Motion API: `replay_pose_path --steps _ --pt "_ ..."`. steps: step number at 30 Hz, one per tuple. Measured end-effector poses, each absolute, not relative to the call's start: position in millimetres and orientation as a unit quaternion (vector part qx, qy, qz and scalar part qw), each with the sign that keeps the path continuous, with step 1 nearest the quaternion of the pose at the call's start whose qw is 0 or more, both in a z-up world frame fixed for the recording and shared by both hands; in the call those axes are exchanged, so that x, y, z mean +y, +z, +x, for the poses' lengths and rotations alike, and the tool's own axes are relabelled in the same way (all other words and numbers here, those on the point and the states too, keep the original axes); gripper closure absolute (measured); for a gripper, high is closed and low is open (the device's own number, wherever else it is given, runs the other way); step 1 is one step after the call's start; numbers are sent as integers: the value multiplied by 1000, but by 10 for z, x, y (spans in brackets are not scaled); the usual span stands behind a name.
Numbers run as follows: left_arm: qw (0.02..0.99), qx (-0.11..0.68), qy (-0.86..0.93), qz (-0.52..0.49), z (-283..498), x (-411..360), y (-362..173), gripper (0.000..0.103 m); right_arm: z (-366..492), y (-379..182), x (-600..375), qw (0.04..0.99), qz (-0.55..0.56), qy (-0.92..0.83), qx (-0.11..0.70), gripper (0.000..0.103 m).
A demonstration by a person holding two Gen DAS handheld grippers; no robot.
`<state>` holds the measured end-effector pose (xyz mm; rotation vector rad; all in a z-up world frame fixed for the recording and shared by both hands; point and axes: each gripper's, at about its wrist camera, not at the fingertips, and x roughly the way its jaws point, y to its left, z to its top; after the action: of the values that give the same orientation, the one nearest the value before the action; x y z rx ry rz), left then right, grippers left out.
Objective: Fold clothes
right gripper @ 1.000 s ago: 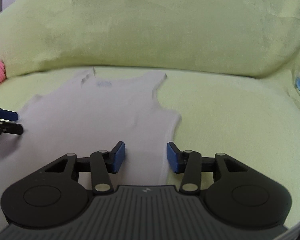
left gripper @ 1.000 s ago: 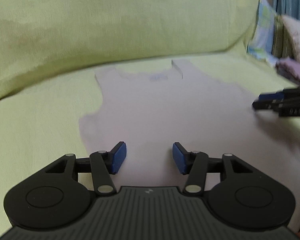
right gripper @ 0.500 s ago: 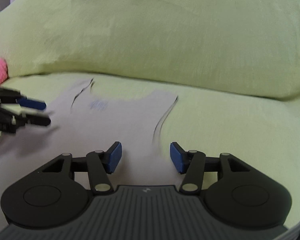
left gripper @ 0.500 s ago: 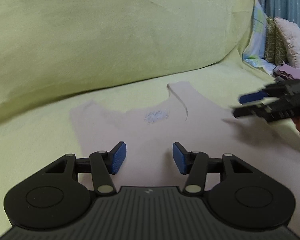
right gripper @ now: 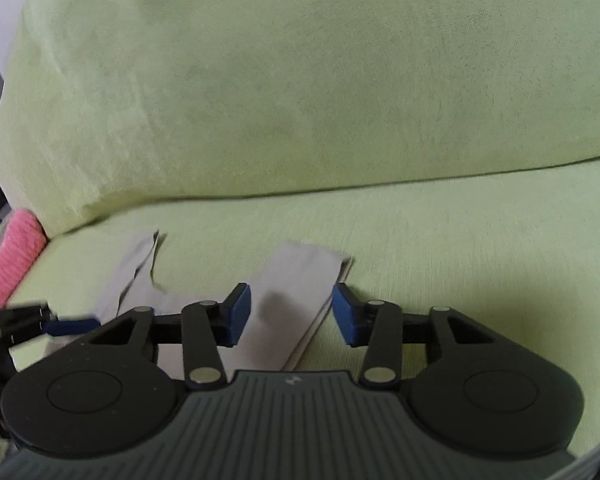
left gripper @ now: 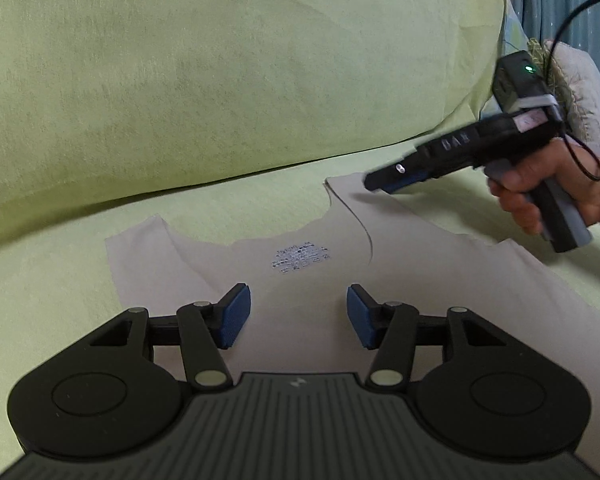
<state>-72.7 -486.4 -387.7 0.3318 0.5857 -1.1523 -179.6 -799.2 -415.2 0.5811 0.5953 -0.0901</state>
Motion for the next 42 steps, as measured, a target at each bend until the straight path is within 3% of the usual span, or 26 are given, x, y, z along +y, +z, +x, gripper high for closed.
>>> replay_pose_path --steps 12,24,29,42 --pt "782 268 -538 164 -789 -4850 -3913 41 -1600 -4237 -8147 902 323 -49 281 64" --pt "800 258 -517 161 -693 -4760 -3877 41 -1605 -4031 -7876 931 209 -92 285 63" --pt "806 265 -503 166 -620 -4701 -3873 41 -1368 -4073 -7536 926 52 -95 363 62" --pt "821 263 -479 163 -409 -4569 -3839 41 -1400 -3946 -7534 931 81 -122 334 57"
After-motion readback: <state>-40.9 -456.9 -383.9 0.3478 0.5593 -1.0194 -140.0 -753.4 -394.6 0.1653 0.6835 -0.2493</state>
